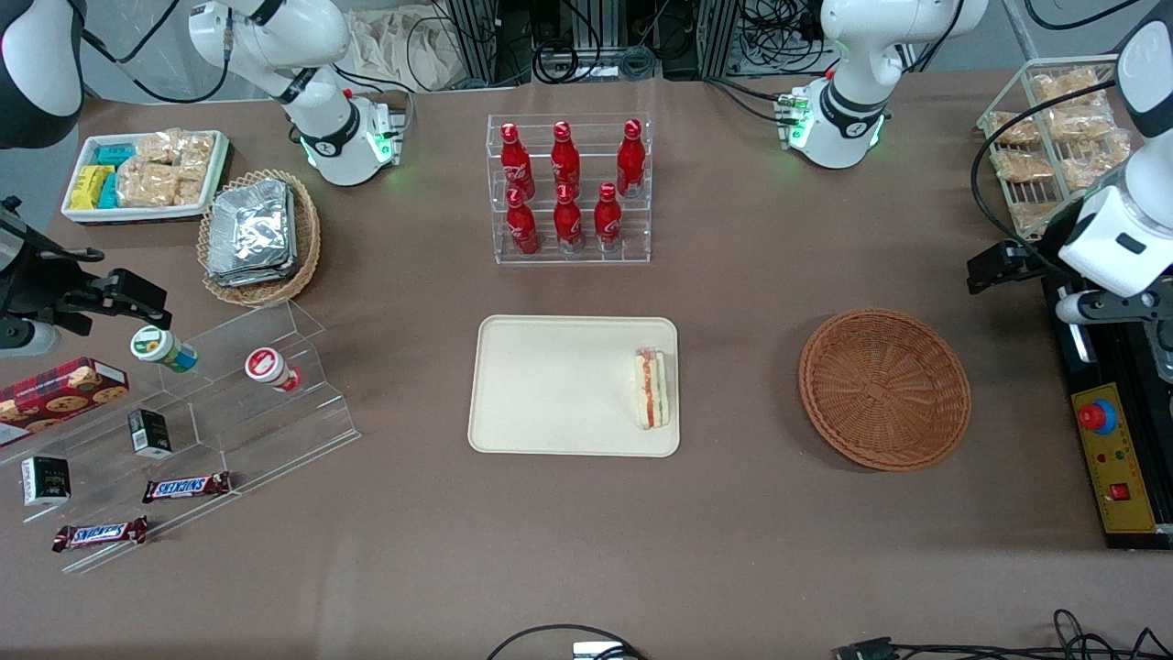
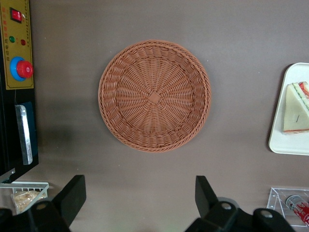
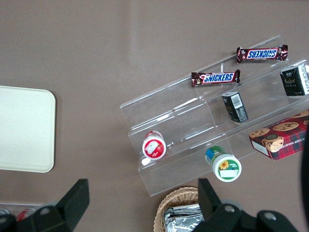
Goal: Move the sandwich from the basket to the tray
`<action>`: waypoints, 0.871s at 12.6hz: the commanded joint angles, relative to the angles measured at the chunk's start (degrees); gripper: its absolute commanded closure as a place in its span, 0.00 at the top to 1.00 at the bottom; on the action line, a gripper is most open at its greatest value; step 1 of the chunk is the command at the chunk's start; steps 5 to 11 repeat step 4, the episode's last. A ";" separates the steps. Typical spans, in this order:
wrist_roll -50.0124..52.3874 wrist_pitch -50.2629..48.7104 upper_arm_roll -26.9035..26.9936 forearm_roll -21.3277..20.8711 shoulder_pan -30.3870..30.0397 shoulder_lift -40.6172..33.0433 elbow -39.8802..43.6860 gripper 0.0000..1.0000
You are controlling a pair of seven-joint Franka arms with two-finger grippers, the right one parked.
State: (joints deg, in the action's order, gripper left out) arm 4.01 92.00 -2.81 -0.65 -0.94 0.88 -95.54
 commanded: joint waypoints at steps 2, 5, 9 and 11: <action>-0.67 -3.31 -0.62 -1.19 0.59 5.00 7.81 1.00; -0.15 -4.28 -1.23 -3.21 1.64 6.59 10.01 1.00; -0.15 -4.28 -1.23 -3.21 1.64 6.59 10.01 1.00; -0.15 -4.28 -1.23 -3.21 1.64 6.59 10.01 1.00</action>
